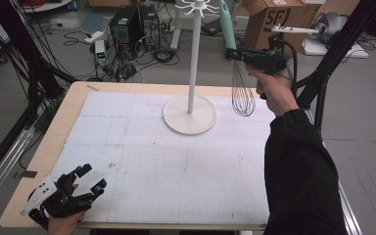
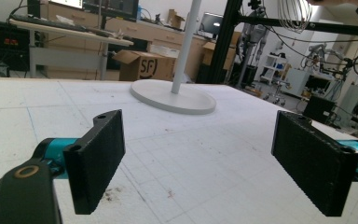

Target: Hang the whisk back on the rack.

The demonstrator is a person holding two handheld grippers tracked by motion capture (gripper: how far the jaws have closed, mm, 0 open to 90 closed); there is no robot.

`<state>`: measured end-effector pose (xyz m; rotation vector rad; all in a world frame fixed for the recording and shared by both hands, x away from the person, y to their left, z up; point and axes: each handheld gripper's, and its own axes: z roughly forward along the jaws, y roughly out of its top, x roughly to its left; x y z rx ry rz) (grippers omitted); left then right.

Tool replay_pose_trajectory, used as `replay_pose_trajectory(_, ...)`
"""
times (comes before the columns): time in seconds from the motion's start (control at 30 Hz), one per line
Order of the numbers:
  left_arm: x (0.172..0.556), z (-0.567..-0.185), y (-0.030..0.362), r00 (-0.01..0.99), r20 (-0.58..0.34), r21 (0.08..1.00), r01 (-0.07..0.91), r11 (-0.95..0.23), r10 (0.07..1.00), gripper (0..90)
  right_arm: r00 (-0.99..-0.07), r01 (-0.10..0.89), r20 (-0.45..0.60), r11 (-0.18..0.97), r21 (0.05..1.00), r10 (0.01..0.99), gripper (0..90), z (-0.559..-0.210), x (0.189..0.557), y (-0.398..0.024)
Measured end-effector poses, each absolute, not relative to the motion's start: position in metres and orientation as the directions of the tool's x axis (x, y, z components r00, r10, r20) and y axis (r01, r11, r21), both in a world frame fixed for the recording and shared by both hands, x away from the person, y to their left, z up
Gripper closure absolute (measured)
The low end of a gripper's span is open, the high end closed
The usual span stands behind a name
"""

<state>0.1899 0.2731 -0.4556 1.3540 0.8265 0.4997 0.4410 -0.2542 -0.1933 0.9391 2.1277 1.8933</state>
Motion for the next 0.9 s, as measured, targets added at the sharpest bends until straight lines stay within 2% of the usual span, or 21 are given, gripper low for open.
replay_pose_trajectory(0.9,0.189,-0.456,0.274,0.625,-0.233,0.972,0.147,0.181,0.745,17.9,-0.800,0.396,0.341,0.008,0.918,0.494,69.0,-0.207,0.459,-0.246)
